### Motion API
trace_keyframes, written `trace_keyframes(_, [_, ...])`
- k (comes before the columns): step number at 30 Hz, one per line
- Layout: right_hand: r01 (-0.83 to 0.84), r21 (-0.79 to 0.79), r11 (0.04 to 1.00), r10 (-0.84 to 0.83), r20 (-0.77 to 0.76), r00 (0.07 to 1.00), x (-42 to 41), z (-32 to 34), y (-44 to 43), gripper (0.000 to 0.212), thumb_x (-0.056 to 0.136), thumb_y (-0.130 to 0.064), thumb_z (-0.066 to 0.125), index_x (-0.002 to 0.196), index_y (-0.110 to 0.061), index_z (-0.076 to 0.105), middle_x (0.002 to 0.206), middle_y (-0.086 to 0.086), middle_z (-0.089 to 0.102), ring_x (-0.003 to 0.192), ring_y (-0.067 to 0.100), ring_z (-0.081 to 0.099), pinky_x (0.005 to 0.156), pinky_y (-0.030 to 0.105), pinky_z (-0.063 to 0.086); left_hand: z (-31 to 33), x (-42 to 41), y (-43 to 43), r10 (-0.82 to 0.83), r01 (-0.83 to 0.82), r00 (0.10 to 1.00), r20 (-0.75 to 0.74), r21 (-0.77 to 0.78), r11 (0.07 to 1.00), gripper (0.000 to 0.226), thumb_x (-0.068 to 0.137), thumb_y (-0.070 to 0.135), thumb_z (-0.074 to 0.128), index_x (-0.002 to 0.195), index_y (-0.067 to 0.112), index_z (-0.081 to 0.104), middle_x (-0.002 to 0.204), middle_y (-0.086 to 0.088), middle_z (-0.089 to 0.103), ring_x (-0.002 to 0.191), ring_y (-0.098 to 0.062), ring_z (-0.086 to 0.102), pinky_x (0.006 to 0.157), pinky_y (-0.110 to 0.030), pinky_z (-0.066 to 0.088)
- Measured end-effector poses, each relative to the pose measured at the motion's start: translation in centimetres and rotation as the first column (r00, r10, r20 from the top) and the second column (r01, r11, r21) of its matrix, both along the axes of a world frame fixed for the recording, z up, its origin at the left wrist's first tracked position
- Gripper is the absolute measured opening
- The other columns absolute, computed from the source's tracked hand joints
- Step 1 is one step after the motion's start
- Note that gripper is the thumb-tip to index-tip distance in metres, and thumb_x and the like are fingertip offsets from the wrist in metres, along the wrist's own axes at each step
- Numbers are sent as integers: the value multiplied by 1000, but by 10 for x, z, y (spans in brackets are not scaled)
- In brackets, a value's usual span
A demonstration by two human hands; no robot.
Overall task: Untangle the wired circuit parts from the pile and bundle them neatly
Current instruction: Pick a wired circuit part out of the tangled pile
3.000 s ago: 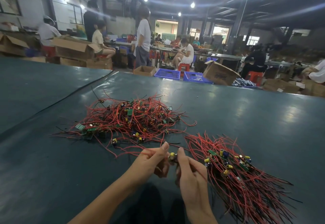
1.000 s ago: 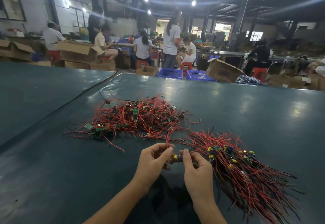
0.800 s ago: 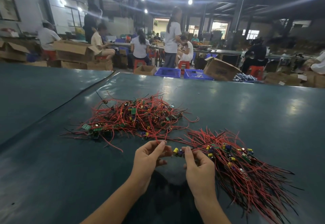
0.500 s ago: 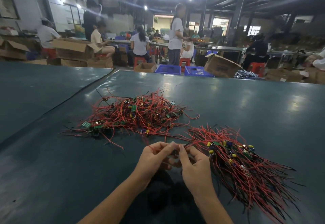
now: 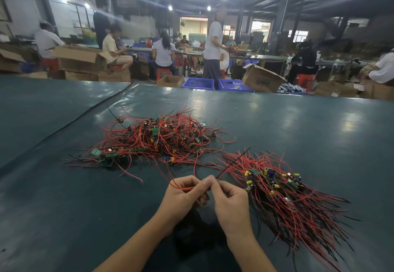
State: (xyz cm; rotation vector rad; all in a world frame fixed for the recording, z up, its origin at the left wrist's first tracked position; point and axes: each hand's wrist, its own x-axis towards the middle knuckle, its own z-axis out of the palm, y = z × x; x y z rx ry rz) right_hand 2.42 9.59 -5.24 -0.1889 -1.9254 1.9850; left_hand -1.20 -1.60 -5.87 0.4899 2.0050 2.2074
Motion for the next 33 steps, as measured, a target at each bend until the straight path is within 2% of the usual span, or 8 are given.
trace_keyframes(8, [57, -217, 974, -21, 168, 986, -5, 3, 3, 29, 94, -24, 64, 69, -24, 79, 71, 3, 75, 73, 20, 72, 73, 36, 59, 2, 2, 3, -38, 38, 999, -24, 12, 999, 28, 81, 33, 66, 63, 12, 73, 57, -4, 66, 52, -11, 61, 55, -18, 48])
trace_keyframes(10, [122, -288, 950, -56, 226, 972, -8, 4, 7, 29, 93, -26, 65, 69, -24, 80, 60, 4, 66, 62, 26, 62, 67, 36, 55, 3, 3, 4, -36, 37, 999, -20, 17, 999, 29, 79, 34, 67, 61, 12, 73, 59, -9, 66, 51, -13, 59, 55, -20, 48])
trace_keyframes(13, [221, -358, 907, -126, 270, 955, -13, 7, 17, 29, 93, -24, 66, 67, -20, 79, 48, -5, 41, 45, 12, 37, 50, 26, 37, 4, 5, 6, -55, 56, 998, -30, 24, 998, 29, 78, 33, 68, 56, 14, 71, 63, -12, 67, 50, -15, 59, 53, -21, 48])
trace_keyframes(17, [264, -491, 830, -184, 205, 961, -17, 12, 32, 16, 94, -16, 64, 80, -13, 72, 47, -7, 38, 36, 4, 26, 34, 17, 25, 6, 5, 3, -80, 81, 995, -53, 20, 997, 35, 82, 29, 73, 51, 15, 68, 58, -8, 65, 46, -13, 57, 50, -21, 47])
trace_keyframes(23, [317, -553, 770, -279, 154, 948, -16, 13, 47, 14, 96, -17, 61, 88, -9, 71, 61, -8, 51, 40, 4, 28, 34, 16, 27, 11, 3, -7, -163, 161, 983, -80, -24, 987, 30, 72, 37, 68, 51, 16, 65, 52, -6, 61, 41, -14, 51, 45, -21, 43])
trace_keyframes(27, [355, -639, 682, -352, 138, 926, -12, 17, 61, 18, 99, -19, 57, 85, -13, 67, 64, -5, 42, 41, 4, 26, 34, 16, 24, 10, -2, -12, -55, 57, 998, -21, 117, 991, 33, 66, 33, 68, 51, 6, 58, 50, -9, 55, 42, -15, 48, 44, -20, 40])
trace_keyframes(30, [323, -567, 758, -357, 55, 933, -8, 18, 61, 21, 97, -22, 59, 80, -15, 68, 62, -5, 43, 41, 3, 27, 34, 16, 22, 9, -7, -14, 45, -45, 999, 2, 129, 991, 34, 79, 31, 72, 53, 12, 63, 58, -10, 60, 49, -16, 53, 52, -23, 44])
trace_keyframes(33, [174, -427, 887, -184, 17, 983, -6, 16, 41, 30, 92, -32, 62, 71, -14, 74, 59, -5, 48, 39, 3, 29, 35, 15, 24, 8, -5, -10, 49, -47, 999, -18, 84, 995, 35, 81, 36, 61, 55, 14, 67, 61, -12, 60, 52, -17, 55, 55, -24, 45])
